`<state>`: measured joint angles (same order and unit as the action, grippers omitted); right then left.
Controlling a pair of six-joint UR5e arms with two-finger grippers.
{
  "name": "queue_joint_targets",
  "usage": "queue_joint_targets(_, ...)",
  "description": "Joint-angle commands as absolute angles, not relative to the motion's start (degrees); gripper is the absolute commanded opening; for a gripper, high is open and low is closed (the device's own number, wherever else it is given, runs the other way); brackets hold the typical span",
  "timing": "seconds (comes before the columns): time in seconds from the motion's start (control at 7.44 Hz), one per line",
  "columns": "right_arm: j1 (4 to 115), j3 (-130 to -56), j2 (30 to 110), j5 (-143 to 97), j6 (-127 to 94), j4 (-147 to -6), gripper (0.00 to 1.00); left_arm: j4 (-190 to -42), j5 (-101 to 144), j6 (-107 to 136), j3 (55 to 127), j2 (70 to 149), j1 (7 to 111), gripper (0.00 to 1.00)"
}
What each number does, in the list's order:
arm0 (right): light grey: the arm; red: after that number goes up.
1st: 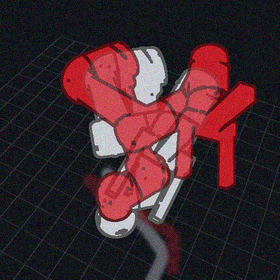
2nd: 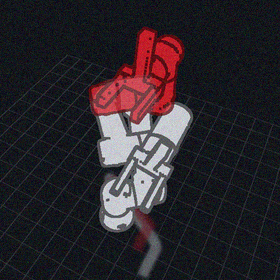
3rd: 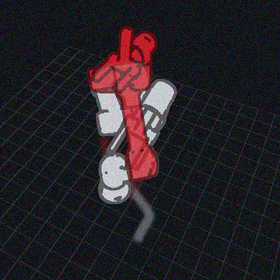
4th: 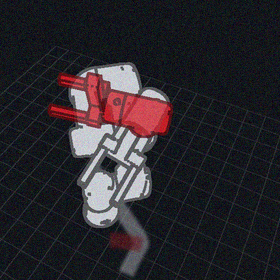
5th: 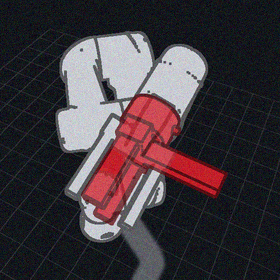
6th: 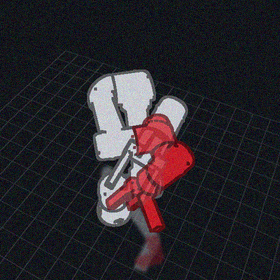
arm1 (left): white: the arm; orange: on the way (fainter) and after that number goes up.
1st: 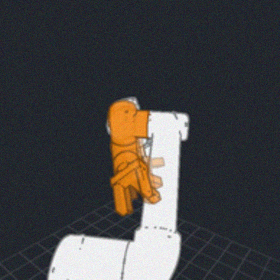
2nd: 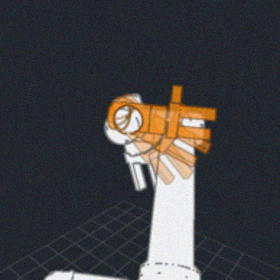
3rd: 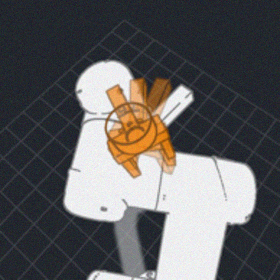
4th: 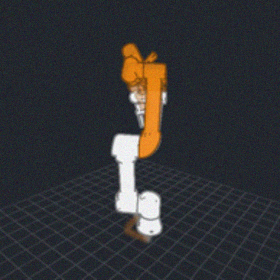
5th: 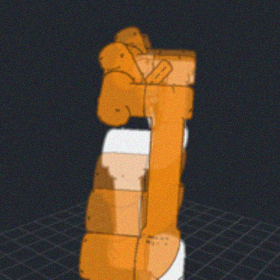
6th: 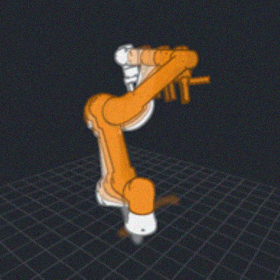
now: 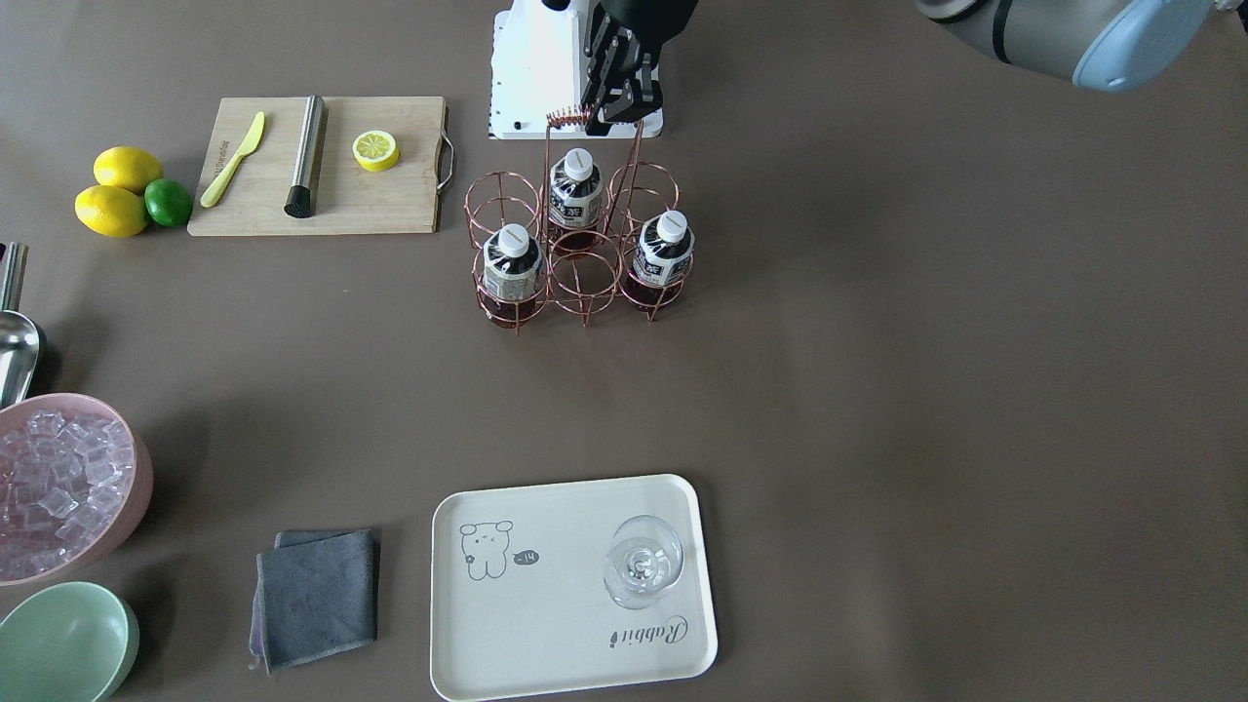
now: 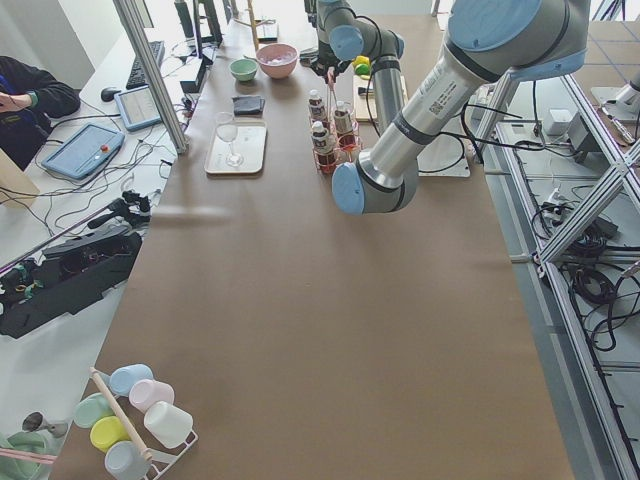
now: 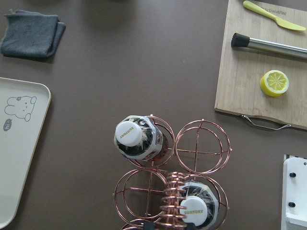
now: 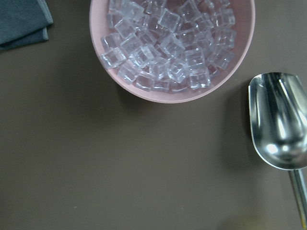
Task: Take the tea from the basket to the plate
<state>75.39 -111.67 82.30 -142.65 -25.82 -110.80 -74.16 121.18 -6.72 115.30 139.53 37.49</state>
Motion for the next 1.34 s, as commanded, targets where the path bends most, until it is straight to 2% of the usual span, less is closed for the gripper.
queue_joint_targets(0.0, 65.9, -111.5, 72.6, -145.6, -51.1, -110.3, 1.00, -75.2, 121.1, -6.7, 114.2, 139.7, 37.3, 0.00)
queue_joint_targets(0.54, 54.9, -109.6, 61.6, -144.9, -68.3, -110.0, 1.00, -76.5, 121.1, -6.7, 113.3, 139.5, 37.3, 0.00)
queue_joint_targets(0.81, 49.8, -104.4, 52.2, -144.9, -76.9, -110.0, 0.99, -76.7, 121.2, -6.7, 113.4, 139.1, 37.4, 0.00)
queue_joint_targets(1.21, 46.2, -100.1, 47.8, -142.4, -79.2, -108.6, 0.98, -76.7, 121.2, -6.7, 113.6, 139.0, 37.6, 0.00)
